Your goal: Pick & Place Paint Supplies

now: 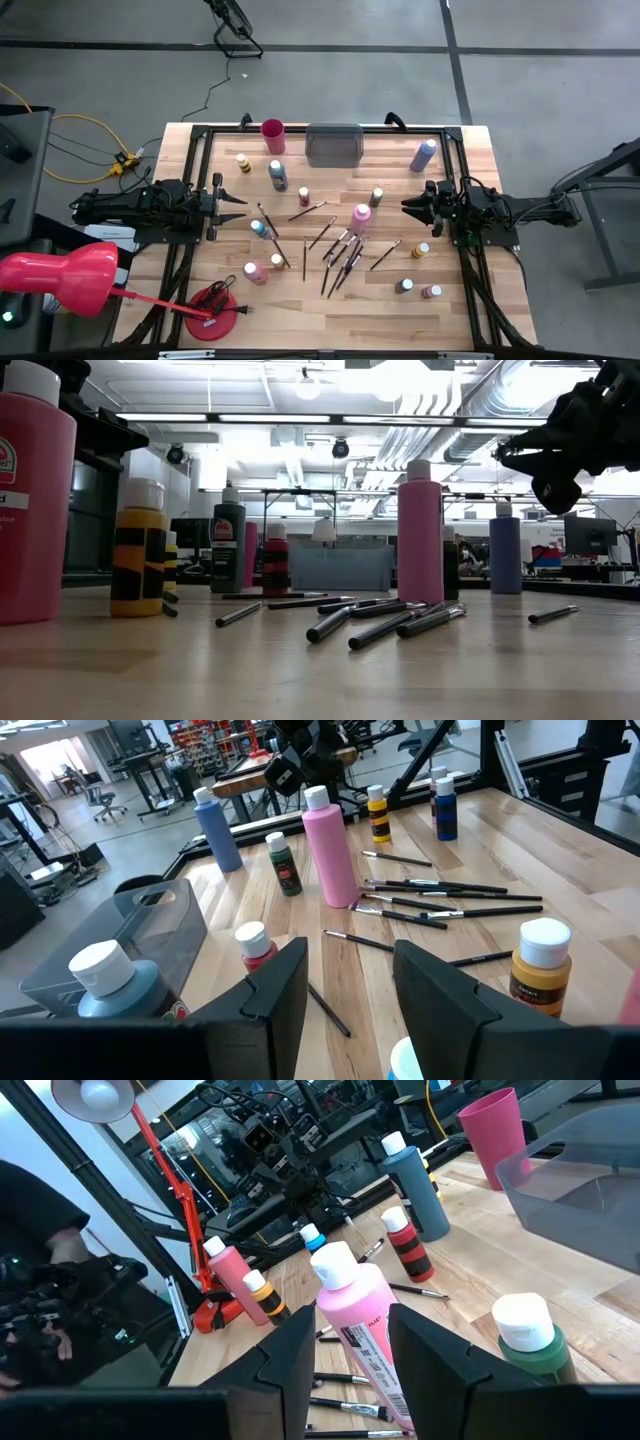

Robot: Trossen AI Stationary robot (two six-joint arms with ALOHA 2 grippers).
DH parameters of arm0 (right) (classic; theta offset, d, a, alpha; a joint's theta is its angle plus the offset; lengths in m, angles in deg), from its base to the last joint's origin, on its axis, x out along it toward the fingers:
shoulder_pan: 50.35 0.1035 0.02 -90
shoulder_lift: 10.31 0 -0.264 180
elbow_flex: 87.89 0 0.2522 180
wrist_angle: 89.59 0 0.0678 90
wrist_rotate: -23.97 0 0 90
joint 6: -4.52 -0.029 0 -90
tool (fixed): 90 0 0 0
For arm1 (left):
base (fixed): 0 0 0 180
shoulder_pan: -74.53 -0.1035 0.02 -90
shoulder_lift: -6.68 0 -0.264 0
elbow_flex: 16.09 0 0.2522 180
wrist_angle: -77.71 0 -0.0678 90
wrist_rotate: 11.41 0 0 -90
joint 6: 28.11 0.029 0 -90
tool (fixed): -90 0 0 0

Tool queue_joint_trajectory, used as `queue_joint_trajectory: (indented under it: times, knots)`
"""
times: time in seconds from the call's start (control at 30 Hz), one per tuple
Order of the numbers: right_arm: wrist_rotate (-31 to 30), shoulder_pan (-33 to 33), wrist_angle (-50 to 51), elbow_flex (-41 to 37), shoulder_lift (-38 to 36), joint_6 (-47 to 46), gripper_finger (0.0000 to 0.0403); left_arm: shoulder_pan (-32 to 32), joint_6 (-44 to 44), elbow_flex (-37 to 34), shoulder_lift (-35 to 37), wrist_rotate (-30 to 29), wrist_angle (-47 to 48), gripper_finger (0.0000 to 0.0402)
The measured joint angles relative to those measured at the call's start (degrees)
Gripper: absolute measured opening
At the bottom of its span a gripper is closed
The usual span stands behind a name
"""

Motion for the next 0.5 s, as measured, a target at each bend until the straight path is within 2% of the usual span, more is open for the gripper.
queue_joint_trajectory:
  times: [0.27,0.37,0.5]
  knots:
    - [0.0,0.0,0.0,0.0,0.0,0.0,0.0123,0.0,-0.4,0.0,0.0,-1.0,-0.7,0.0145]
    - [0.0,0.0,0.0,0.0,0.0,0.0,0.0123,0.0,0.0,0.0,0.0,2.3,-0.2,0.0145]
    - [0.0,0.0,0.0,0.0,0.0,0.0,0.0123,0.0,7.1,0.0,-1.7,7.4,-0.1,0.0145]
